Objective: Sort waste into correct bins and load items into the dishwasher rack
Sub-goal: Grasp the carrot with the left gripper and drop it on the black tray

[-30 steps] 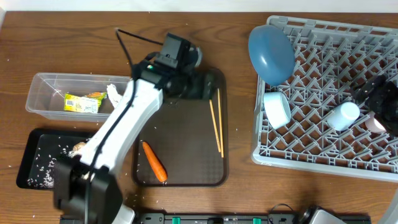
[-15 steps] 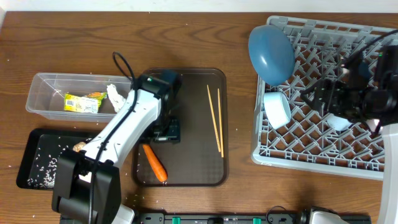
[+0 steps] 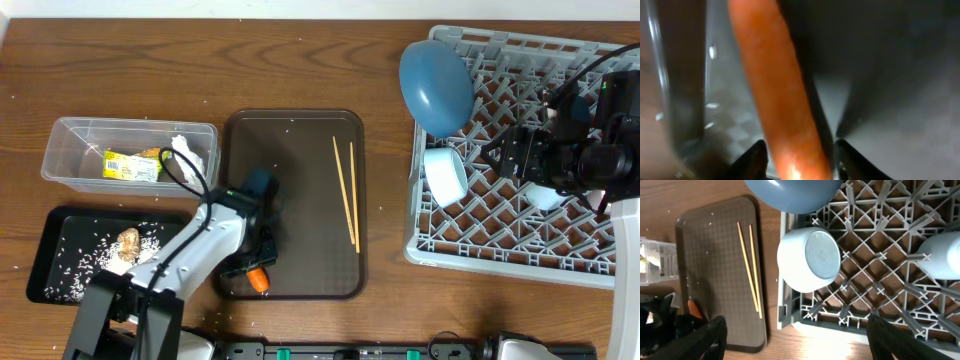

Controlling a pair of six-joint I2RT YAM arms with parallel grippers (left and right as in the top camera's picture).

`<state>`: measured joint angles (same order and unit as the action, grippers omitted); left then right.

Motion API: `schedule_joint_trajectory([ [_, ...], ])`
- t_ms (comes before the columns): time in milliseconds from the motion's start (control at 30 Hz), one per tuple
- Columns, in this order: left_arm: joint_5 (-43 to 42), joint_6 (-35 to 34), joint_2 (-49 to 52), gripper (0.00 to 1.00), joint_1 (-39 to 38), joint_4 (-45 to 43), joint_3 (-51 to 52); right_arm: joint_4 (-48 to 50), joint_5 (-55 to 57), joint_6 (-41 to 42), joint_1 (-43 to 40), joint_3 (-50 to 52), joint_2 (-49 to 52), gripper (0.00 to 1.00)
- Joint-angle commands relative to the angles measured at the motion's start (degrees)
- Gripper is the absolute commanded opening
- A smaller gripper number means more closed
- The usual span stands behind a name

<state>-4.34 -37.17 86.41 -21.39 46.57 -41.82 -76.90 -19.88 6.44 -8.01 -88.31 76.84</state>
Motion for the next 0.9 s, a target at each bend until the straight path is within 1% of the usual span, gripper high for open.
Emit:
schedule_joint_trajectory([
  [0, -0.55, -2.14, -0.35, 0.4, 0.22, -2.01, 1.01, -0.26, 0.2, -0.7, 0.48, -0.11, -0.44, 0.82],
  [33, -0.55, -2.14, -0.35, 0.34, 0.22, -2.36, 1.01, -0.31, 0.2, -0.7, 0.48, -0.11, -0.44, 0.82],
  [67, -0.61, -2.16, -0.37, 0.25, 0.22, -2.32, 0.98, -0.31, 0.2, -0.7, 0.48, -0.11, -0.44, 0.82],
  [133, -0.57, -2.14, -0.72, 0.14, 0.24, -1.22, 0.87, -0.33, 0.2, -0.7, 0.48, -0.11, -0.44, 0.82],
  [300, -0.46, -2.36, -5.77, 0.14, 3.1, 5.7, -1.49, -0.26, 0.2, -0.7, 0.48, -0.11, -0.44, 0.82],
  [467, 3.8, -2.38, -17.35, 0.14, 10.27, 11.23, -3.43, -0.26, 0.2, -0.72, 0.48, -0.11, -0.44, 0.83],
  [600, 9.35, -2.36, -26.29, 0.14, 20.48, 14.64, -3.41, -0.26, 0.2, -0.7, 0.48, -0.11, -0.44, 0.83],
  [667, 12.61, -2.38, -28.79, 0.14, 26.34, 15.87, -3.39, -0.26, 0.2, -0.7, 0.48, -0.11, -0.44, 0.83],
  [767, 16.0, -2.36, -29.59, 0.14, 34.6, 15.39, -2.67, -0.26, 0.17, -0.68, 0.48, -0.11, -0.44, 0.83],
  [867, 17.07, -2.36, -28.3, 0.14, 42.64, 11.43, -0.63, -0.35, 0.17, -0.68, 0.48, -0.11, -0.44, 0.83],
])
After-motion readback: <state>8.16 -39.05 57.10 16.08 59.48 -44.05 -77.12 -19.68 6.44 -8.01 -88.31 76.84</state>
